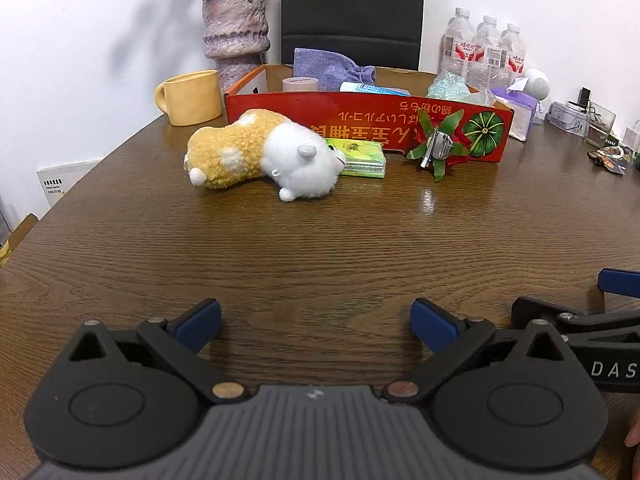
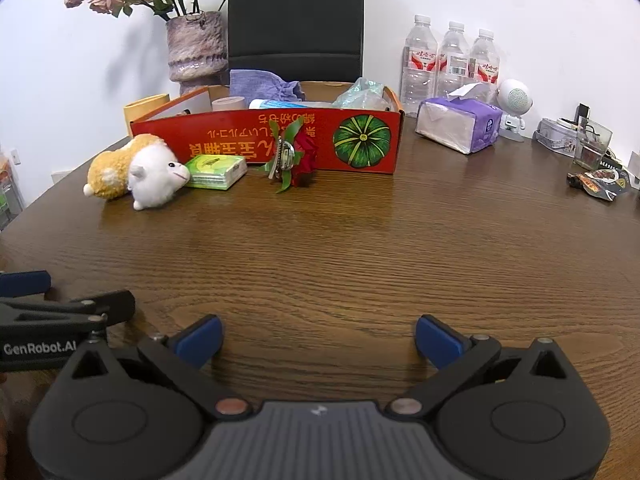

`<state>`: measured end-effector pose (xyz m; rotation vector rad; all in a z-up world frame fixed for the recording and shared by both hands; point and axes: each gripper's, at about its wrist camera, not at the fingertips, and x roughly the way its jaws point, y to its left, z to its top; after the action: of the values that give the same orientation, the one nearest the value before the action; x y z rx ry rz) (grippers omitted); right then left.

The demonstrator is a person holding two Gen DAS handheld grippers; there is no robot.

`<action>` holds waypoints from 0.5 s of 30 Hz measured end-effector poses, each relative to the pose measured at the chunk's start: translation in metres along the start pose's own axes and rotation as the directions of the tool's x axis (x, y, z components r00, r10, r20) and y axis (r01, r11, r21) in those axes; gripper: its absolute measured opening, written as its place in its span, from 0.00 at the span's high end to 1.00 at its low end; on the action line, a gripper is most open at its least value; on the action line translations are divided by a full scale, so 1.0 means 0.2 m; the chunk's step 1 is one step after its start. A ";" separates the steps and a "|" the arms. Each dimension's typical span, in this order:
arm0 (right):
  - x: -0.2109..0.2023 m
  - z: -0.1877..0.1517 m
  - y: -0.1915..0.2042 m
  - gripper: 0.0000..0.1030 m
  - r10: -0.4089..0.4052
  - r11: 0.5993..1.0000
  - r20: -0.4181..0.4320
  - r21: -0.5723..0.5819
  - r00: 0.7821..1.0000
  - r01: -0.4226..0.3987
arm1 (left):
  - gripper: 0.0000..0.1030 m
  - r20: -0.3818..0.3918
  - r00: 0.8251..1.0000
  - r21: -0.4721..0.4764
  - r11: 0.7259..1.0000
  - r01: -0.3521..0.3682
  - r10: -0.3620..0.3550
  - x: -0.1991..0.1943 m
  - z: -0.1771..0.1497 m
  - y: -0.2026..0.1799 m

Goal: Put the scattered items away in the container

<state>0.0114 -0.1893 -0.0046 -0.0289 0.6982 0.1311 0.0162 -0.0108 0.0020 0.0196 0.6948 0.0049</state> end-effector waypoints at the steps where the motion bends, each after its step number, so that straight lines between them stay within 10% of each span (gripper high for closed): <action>1: 0.00 0.00 0.00 0.00 0.000 1.000 0.000 0.000 1.000 0.000 | 0.00 0.000 1.000 0.000 1.000 0.000 0.000 0.00 0.00 0.00; 15: 0.00 0.00 0.00 0.00 0.000 1.000 -0.001 0.000 1.000 0.000 | 0.00 0.001 1.000 -0.002 1.000 0.001 -0.001 0.00 0.00 0.00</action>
<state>0.0110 -0.1900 -0.0051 -0.0285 0.6989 0.1314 0.0169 -0.0107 0.0016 0.0175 0.6940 0.0042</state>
